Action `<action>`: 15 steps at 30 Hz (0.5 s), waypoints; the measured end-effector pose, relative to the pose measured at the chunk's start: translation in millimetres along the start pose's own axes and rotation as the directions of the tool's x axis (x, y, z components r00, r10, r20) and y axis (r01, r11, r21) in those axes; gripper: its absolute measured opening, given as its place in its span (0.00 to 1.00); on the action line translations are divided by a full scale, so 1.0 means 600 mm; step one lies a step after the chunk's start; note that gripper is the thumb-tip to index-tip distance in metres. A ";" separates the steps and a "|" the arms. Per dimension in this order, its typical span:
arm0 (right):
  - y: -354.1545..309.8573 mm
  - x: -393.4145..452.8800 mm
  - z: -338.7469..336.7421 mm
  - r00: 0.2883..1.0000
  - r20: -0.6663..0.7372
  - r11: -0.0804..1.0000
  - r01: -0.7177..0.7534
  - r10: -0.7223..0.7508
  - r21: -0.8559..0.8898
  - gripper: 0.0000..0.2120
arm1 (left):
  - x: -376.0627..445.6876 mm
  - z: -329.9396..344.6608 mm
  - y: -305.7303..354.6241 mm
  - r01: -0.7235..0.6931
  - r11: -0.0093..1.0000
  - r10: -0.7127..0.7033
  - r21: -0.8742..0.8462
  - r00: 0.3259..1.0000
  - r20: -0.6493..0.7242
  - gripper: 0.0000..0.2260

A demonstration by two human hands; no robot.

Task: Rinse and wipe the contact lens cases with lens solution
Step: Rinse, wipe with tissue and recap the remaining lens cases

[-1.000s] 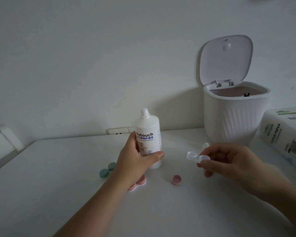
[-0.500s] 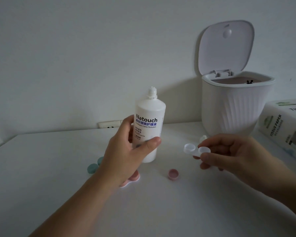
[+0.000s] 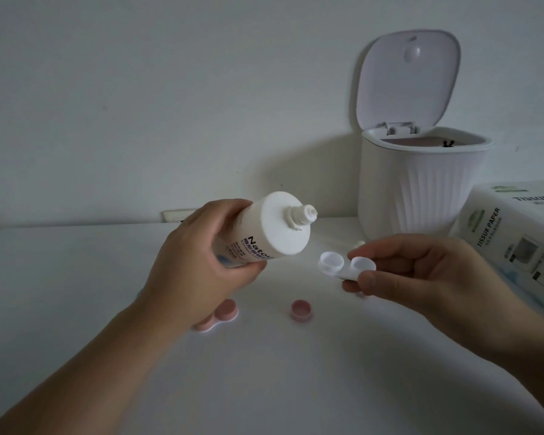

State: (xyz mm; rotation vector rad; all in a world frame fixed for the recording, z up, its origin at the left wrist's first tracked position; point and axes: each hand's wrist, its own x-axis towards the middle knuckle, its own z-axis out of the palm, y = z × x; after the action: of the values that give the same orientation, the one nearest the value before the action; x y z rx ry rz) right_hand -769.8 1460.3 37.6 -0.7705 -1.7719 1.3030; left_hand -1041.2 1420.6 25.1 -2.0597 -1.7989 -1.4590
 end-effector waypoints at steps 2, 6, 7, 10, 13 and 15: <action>0.002 -0.001 0.003 1.000 0.022 1.000 0.003 -0.002 -0.013 0.18 | 0.003 -0.001 -0.013 -0.056 0.996 0.056 0.071 0.998 0.011 0.28; 0.008 -0.002 0.008 1.000 0.030 0.999 -0.001 0.002 -0.046 0.19 | 0.008 0.001 -0.027 -0.143 0.979 0.141 0.143 0.990 0.024 0.31; 0.009 -0.002 0.008 1.000 0.028 0.999 0.005 -0.004 -0.048 0.17 | 0.009 0.002 -0.029 -0.159 0.976 0.157 0.151 0.987 0.026 0.31; 0.007 -0.004 0.010 0.999 0.030 0.998 0.019 -0.017 -0.059 0.16 | 0.011 0.005 -0.032 -0.203 0.964 0.200 0.171 0.979 0.034 0.32; 0.006 -0.005 0.010 0.999 0.027 0.997 0.025 -0.023 -0.071 0.15 | 0.012 0.008 -0.034 -0.246 0.949 0.243 0.196 0.969 0.043 0.32; 0.006 -0.005 0.010 0.999 0.025 0.996 0.029 -0.027 -0.088 0.14 | 0.012 0.010 -0.034 -0.272 0.940 0.269 0.206 0.962 0.042 0.31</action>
State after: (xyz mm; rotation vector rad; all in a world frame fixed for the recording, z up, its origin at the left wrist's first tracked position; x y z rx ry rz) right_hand -773.4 1455.8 32.3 -0.7788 -1.8630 1.2271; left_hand -1054.7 1436.2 16.0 -2.1097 -1.5220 -1.1337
